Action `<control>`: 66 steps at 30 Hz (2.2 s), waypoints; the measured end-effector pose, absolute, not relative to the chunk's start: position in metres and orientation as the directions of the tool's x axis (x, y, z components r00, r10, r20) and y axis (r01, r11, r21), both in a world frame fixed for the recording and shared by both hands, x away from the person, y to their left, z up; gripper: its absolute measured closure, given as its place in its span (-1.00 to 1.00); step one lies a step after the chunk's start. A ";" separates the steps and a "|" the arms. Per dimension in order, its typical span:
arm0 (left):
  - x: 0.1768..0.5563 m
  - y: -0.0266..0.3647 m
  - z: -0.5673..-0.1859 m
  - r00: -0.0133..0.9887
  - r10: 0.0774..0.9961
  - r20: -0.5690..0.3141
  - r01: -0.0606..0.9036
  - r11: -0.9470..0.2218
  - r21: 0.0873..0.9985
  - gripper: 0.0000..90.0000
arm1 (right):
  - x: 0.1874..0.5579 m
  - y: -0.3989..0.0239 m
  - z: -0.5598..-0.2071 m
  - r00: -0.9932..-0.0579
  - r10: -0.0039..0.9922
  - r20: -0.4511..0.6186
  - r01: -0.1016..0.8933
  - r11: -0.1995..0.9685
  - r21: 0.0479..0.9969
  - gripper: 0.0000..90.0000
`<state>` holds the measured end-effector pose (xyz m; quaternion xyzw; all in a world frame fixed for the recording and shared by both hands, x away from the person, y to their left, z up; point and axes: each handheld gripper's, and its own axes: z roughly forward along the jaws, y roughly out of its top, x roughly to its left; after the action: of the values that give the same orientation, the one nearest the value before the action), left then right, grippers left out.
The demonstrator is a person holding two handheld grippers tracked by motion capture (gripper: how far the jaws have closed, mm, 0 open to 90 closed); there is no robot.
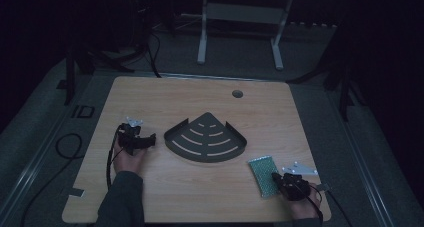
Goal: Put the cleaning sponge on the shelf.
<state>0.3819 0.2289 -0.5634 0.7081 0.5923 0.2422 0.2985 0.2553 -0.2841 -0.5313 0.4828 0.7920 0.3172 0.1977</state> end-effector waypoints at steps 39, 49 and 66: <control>0.382 0.229 -0.563 0.180 0.984 -0.011 0.694 -0.119 0.710 -0.66 | 0.317 -0.300 -0.517 -0.454 0.887 0.077 0.799 0.367 0.477 0.60; 0.382 0.229 -0.563 0.181 0.983 -0.010 0.694 -0.120 0.710 -0.66 | 0.335 -0.298 -0.513 -0.468 0.876 0.112 0.842 0.404 0.357 0.58; 0.382 0.229 -0.563 0.180 0.984 -0.011 0.694 -0.119 0.710 -0.66 | 0.357 -0.303 -0.513 -0.480 0.845 0.236 0.871 0.428 0.240 0.74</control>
<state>0.3821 0.2288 -0.5634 0.7077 0.5926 0.2424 0.2988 0.3567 -0.3026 -0.5131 0.5084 0.8440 0.1661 -0.0395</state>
